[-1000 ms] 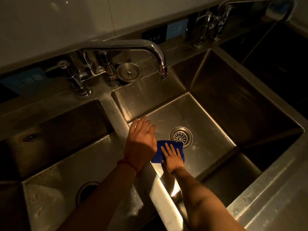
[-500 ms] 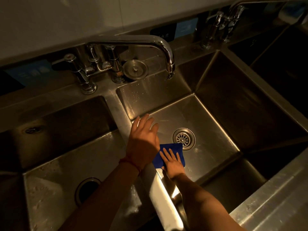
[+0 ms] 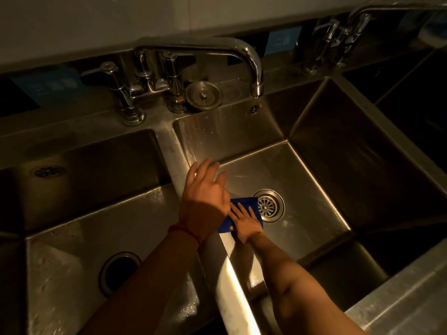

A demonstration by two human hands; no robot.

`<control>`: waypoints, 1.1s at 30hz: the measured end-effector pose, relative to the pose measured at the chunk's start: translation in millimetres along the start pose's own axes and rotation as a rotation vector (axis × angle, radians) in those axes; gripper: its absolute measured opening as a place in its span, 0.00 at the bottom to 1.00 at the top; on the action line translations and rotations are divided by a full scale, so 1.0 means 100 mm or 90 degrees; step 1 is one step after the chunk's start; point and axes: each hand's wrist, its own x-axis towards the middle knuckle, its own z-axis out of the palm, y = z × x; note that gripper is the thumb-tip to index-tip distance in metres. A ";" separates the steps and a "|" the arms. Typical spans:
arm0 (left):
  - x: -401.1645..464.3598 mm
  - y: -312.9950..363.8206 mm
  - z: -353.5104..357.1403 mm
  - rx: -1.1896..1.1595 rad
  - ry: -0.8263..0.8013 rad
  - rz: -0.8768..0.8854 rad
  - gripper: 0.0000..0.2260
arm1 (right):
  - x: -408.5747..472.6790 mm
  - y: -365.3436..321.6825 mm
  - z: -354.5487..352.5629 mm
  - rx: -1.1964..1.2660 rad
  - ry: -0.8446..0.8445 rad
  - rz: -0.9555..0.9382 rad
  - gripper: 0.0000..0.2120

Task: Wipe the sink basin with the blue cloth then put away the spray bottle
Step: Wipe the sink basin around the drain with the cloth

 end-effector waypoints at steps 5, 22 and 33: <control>0.00 -0.02 0.01 0.018 0.007 0.004 0.17 | -0.13 -0.09 0.13 0.021 0.046 0.034 0.31; 0.00 -0.05 0.04 0.021 0.021 0.018 0.18 | 0.07 0.06 -0.04 -0.078 0.010 -0.059 0.32; 0.01 -0.04 0.01 0.017 0.005 0.001 0.18 | -0.07 0.10 0.09 -0.041 0.002 -0.073 0.33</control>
